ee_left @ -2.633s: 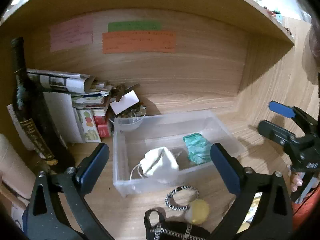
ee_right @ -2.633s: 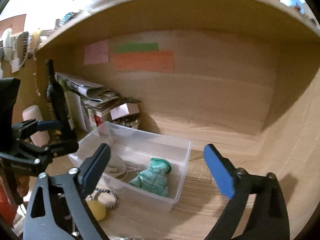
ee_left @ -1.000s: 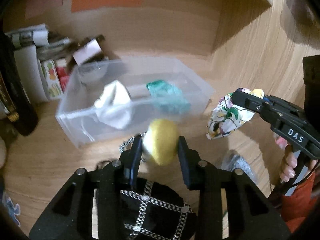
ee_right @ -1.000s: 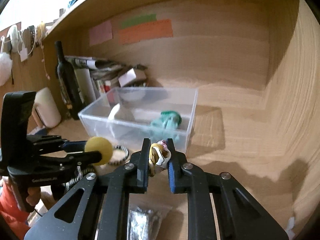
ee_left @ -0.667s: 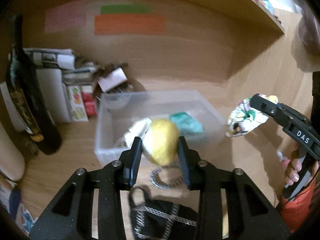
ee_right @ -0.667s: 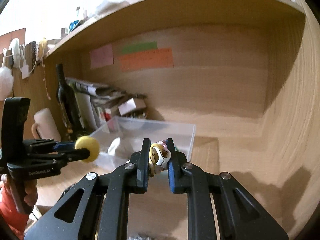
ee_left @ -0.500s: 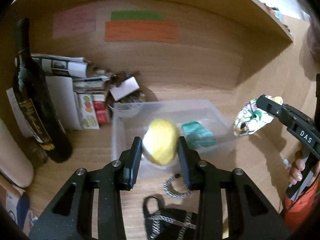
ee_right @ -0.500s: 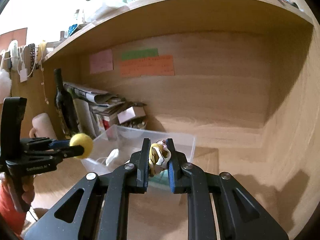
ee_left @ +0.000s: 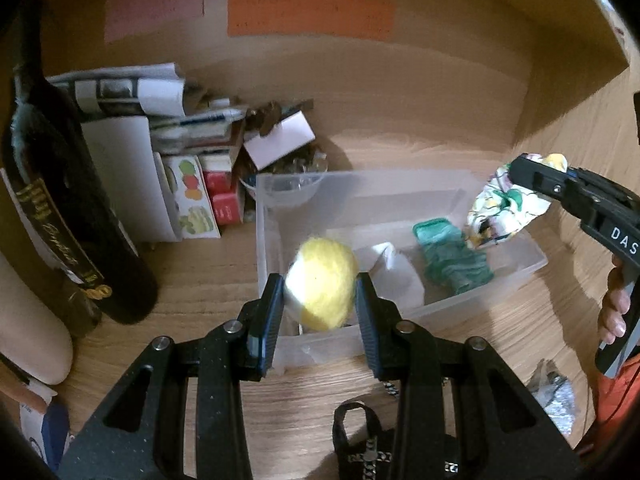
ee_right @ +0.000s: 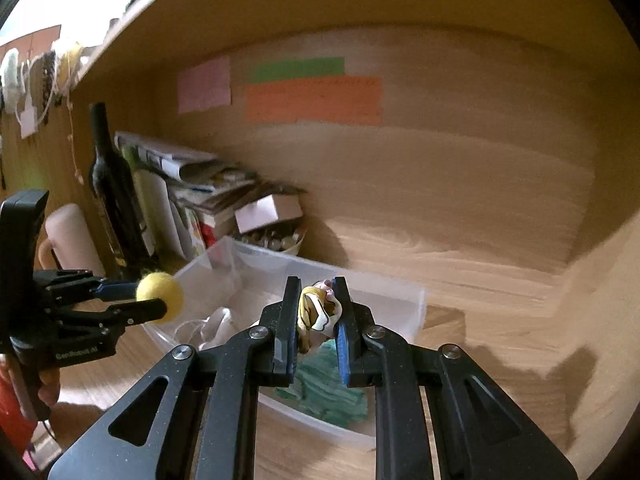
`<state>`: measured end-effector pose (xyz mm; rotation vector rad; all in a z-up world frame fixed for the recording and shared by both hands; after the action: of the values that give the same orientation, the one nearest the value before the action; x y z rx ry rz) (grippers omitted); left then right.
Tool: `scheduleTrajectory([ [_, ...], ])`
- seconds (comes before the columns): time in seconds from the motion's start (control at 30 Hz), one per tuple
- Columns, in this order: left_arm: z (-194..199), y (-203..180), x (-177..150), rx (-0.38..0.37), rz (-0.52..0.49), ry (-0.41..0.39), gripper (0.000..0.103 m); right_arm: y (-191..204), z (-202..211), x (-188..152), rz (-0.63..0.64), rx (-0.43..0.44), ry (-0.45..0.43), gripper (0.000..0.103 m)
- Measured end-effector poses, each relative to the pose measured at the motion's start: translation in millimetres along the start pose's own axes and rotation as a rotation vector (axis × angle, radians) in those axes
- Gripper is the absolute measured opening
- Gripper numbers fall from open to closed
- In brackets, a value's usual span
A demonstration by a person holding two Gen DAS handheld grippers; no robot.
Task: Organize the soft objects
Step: 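Lower the yellow ball into the bin with the left tool while the right tool drops the floral cloth in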
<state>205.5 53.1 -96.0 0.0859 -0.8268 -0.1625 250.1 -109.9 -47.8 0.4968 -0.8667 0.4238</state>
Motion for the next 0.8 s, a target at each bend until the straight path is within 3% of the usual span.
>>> scheduleTrajectory([
  [0.33, -19.5, -3.2, -1.7, -0.006, -0.034, 0.032, 0.036, -1.9, -46.5, -22.8, 0.005, -0.013, 0.149, 0.014],
  [0.6, -20.2, -5.7, -0.8, -0.016, -0.037, 0.033, 0.039, -0.3, -61.2, -37.0, 0.038, -0.047, 0.216, 0.019],
  [0.67, -18.8, -5.6, -0.5, -0.019, -0.032, 0.028, 0.043, 0.7, -63.2, -39.9, 0.046, -0.051, 0.232, 0.029],
  [0.8, -10.8, -4.2, 1.6, -0.004, -0.018, 0.001, 0.061, 3.4, -61.5, -40.3, 0.058, -0.073, 0.211, 0.052],
])
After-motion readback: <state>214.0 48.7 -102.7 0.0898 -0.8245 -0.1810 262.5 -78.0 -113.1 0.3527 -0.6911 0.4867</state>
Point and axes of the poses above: each gripper's, at about its wrist camera, not at the fingertips, and z roughly against the way its jaws point, y to its left, x to its top, the point moved 6 cm from there along -z, roughly the way its jaws point, and after that the axes turned 14 degrees about -z, right-handed, at the moved point
